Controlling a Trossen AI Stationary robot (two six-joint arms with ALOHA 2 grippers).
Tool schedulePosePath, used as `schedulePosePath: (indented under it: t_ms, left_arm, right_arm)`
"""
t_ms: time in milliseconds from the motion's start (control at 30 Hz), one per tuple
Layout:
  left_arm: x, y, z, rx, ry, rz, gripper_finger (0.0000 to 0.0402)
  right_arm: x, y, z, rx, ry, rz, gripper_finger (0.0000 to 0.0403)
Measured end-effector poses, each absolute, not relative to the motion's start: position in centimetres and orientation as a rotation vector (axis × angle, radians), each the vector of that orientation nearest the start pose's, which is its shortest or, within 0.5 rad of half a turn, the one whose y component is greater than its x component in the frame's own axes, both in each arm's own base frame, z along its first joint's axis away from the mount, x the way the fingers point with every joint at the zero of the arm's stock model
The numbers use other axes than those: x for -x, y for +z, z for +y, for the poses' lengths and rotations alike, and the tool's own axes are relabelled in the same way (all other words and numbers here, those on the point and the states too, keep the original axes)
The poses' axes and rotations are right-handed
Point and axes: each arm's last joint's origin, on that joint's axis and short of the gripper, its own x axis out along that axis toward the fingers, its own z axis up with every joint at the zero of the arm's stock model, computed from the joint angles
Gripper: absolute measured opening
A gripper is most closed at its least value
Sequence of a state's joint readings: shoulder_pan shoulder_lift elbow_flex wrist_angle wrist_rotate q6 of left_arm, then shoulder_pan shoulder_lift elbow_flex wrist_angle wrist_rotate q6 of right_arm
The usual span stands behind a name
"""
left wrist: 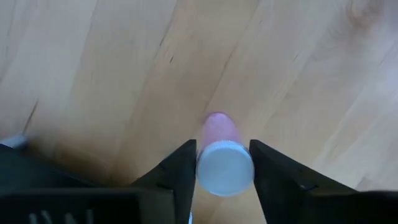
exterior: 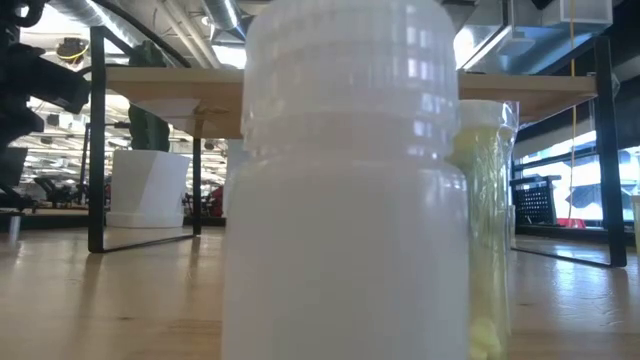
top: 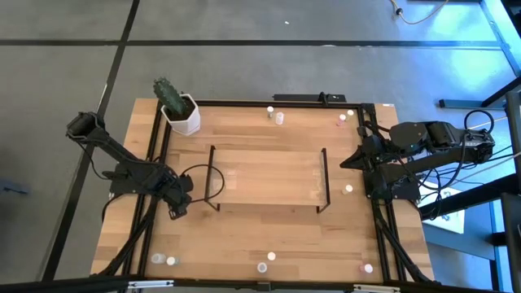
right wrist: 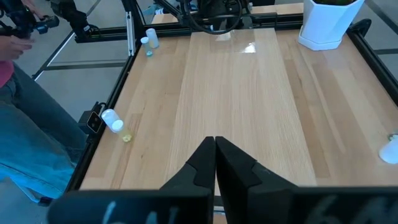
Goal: Pick and place medicine bottles onto shelf by color
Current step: Put the left pink pill bottle on the shelf
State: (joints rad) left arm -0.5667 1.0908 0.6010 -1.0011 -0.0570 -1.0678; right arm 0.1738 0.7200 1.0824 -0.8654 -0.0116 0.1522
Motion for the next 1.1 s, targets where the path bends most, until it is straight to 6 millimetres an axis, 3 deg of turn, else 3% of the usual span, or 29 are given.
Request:
schedulePosePath:
  t_ms: [233, 733, 1100]
  left_arm:
    - [-12.8, 17.9, -7.9, 0.425, 0.393, 1.434, 0.0105]
    - [-12.8, 18.2, -8.1, 0.479, 0.381, 1.464, 0.0101]
    - [-13.9, 23.2, -8.9, 0.51, 0.337, 1.416, 0.0101]
  right_arm:
    - [-11.2, 37.4, 2.0, -0.108, 0.143, 0.514, 0.0014]
    - [-11.2, 37.4, 2.0, -0.108, 0.142, 0.515, 0.0014]
    - [-11.2, 37.4, 2.0, -0.107, 0.143, 0.514, 0.0014]
